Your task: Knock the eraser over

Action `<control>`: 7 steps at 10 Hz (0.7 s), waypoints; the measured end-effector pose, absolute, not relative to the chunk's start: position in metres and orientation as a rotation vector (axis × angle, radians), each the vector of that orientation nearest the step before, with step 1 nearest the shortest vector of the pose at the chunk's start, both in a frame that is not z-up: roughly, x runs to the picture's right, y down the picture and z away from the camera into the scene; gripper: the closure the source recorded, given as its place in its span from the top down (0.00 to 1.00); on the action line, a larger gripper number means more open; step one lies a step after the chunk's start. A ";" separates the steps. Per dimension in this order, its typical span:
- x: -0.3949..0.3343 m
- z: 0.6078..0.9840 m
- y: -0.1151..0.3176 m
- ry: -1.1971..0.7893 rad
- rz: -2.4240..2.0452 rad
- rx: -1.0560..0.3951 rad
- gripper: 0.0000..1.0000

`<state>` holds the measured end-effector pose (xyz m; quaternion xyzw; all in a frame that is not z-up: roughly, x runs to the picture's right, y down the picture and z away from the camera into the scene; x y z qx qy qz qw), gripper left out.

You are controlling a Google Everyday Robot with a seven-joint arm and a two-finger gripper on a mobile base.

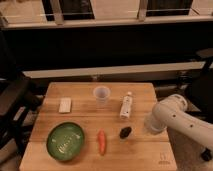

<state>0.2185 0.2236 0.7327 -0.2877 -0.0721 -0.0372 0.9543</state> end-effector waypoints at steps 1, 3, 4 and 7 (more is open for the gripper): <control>0.216 0.733 0.225 -0.151 -0.078 -0.585 0.06; 0.200 0.736 0.225 -0.161 -0.092 -0.588 0.06; 0.196 0.736 0.225 -0.167 -0.094 -0.589 0.06; 0.189 0.739 0.225 -0.177 -0.105 -0.592 0.06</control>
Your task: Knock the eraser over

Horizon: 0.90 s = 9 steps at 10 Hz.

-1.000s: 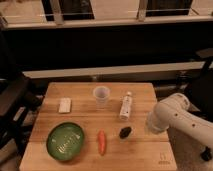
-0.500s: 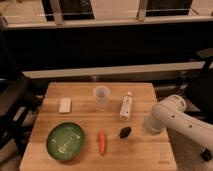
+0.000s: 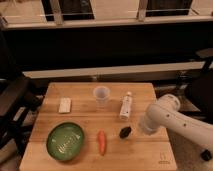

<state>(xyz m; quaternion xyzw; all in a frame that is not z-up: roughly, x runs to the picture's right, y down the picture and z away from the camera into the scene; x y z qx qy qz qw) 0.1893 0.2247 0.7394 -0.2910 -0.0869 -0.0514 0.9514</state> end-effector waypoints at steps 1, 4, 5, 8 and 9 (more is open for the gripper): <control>0.182 0.741 0.224 -0.180 -0.106 -0.591 0.06; 0.172 0.745 0.222 -0.187 -0.109 -0.594 0.06; 0.170 0.746 0.223 -0.190 -0.112 -0.595 0.06; 0.161 0.750 0.222 -0.195 -0.114 -0.595 0.06; 0.160 0.751 0.221 -0.197 -0.113 -0.596 0.06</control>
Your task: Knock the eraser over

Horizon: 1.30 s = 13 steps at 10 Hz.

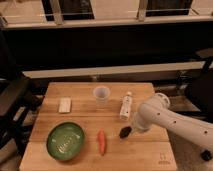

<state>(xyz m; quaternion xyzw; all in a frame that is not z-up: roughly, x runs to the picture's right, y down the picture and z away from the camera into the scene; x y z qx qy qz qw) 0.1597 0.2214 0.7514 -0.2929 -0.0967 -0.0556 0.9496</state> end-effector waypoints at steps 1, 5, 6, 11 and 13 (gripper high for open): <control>0.159 0.752 0.221 -0.197 -0.112 -0.598 0.06; 0.147 0.756 0.217 -0.205 -0.117 -0.602 0.06; 0.144 0.757 0.216 -0.207 -0.117 -0.603 0.06; 0.132 0.759 0.213 -0.215 -0.115 -0.609 0.06; 0.130 0.758 0.213 -0.217 -0.110 -0.614 0.06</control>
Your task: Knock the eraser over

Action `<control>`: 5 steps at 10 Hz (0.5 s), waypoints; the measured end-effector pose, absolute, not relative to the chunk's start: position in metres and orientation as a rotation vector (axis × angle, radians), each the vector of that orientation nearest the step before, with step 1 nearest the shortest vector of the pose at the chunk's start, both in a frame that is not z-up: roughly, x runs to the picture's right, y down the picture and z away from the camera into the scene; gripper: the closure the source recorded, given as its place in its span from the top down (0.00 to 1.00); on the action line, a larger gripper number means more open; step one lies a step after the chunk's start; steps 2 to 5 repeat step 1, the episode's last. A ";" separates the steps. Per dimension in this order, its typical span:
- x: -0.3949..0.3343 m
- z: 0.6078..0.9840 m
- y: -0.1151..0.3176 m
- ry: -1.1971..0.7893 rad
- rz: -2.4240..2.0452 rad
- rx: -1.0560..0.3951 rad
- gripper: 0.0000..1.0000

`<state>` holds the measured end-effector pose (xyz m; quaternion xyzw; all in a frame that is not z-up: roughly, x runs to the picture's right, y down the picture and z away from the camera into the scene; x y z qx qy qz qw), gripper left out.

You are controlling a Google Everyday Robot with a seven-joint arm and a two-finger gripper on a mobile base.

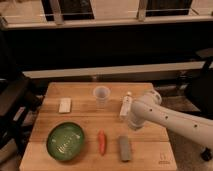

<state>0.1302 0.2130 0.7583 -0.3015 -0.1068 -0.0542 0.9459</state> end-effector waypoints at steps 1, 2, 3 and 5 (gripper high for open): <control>0.127 0.756 0.215 -0.219 -0.113 -0.614 0.06; 0.127 0.756 0.215 -0.219 -0.113 -0.614 0.06; 0.127 0.756 0.215 -0.219 -0.113 -0.614 0.06; 0.127 0.756 0.215 -0.219 -0.113 -0.614 0.06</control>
